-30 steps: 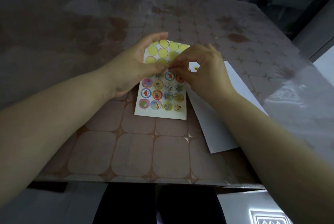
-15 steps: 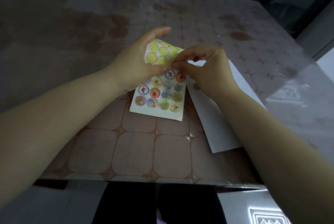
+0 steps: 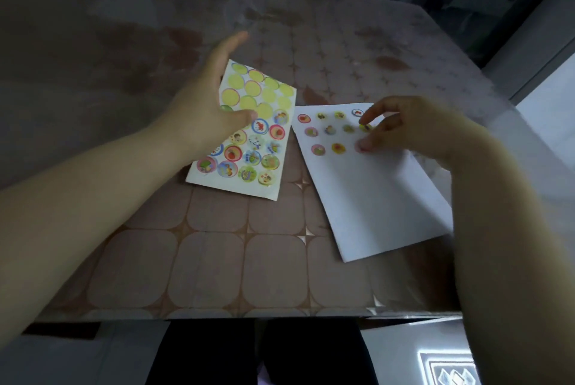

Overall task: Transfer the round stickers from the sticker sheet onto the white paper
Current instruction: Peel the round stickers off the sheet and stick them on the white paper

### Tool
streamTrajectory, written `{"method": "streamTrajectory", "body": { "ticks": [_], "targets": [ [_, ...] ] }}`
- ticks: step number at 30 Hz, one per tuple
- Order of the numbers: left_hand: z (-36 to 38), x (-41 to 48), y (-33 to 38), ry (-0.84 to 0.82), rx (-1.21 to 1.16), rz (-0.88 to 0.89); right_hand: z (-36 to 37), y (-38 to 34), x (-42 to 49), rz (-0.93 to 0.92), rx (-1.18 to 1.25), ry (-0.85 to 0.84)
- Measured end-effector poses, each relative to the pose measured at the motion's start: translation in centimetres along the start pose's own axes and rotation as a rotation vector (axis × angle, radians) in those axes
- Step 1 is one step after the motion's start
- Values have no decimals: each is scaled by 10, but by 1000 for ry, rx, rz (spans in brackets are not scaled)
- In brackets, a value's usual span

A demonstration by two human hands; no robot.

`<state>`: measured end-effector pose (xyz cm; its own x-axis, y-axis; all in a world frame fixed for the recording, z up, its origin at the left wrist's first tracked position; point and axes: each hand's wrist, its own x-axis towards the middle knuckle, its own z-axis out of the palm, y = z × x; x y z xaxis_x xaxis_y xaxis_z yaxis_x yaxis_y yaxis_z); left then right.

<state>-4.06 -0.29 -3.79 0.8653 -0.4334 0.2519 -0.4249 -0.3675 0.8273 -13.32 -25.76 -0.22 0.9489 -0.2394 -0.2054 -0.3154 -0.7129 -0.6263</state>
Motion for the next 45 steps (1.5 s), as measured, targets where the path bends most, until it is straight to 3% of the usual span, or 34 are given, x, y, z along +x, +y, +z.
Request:
{"method": "streamTrajectory", "body": {
  "ticks": [7, 16, 20, 24, 29, 32, 35, 39, 45],
  "targets": [
    [3, 3, -1, 51, -41, -36, 1, 3, 6, 15, -2, 9],
    [3, 1, 1, -30, -27, -41, 3, 0, 9, 74, -137, 52],
    [3, 1, 2, -41, 71, -22, 1, 6, 10, 171, -190, 75],
    [6, -1, -1, -71, 316, -52, 4, 4, 8, 155, -161, 83],
    [2, -1, -3, -224, 537, 35, 6, 1, 8, 137, -173, 79],
    [-2, -4, 0, -299, 578, 151, 9, 0, 9, 66, -36, 164],
    [-4, -5, 0, -344, 580, 194, 22, -13, 8, -118, 59, 280],
    [-2, -4, -2, -349, 594, 221, 55, -37, 7, -344, -16, 210],
    [-1, -2, -3, -315, 588, 276, 75, -43, 14, -401, -160, 302]
  ]
}}
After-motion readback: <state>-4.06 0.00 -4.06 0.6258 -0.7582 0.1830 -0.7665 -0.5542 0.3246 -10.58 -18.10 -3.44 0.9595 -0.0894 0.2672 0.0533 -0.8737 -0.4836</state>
